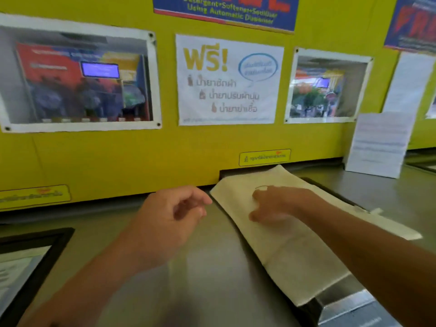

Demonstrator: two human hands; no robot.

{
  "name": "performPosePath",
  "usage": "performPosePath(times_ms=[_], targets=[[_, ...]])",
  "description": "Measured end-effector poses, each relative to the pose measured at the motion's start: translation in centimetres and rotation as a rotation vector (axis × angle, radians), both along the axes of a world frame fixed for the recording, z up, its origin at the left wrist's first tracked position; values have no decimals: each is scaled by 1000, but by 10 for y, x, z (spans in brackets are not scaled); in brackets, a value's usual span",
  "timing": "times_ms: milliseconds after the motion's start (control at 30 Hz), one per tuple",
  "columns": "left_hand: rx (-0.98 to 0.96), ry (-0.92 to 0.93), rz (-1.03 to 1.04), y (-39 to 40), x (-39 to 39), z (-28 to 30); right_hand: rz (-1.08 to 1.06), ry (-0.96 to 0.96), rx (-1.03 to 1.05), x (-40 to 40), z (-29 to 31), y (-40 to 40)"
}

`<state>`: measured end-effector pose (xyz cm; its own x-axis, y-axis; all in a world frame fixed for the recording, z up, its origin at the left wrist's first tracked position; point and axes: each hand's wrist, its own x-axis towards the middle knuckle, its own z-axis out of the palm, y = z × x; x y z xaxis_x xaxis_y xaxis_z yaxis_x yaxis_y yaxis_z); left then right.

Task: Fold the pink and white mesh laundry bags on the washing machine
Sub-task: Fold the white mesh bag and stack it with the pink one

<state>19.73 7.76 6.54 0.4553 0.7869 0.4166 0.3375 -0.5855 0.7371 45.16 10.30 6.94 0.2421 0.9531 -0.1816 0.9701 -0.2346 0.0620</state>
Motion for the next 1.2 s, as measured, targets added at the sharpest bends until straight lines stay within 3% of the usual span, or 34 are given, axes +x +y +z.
performPosePath(times_ms=[167, 367, 600, 700, 800, 867, 1000, 1200], targets=[[-131, 138, 57, 16, 31, -22, 82, 6, 180, -4, -14, -7], [-456, 91, 160, 37, 32, -45, 163, 135, 283, -38, -13, -3], [-706, -195, 372, 39, -21, -37, 264, 392, 332, -111, 7, 8], [-727, -348, 399, 37, -58, -34, 323, 550, 215, -147, 5, 21], [-707, -379, 429, 37, -93, -37, 336, 671, 53, -170, -1, 27], [-651, -316, 457, 35, -109, -40, 345, 566, 53, -171, -7, 34], [-561, -199, 492, 33, -124, -47, 240, 179, 14, -140, -24, 47], [-509, 207, 398, 22, -122, -61, 128, 160, -2, -122, -44, 46]])
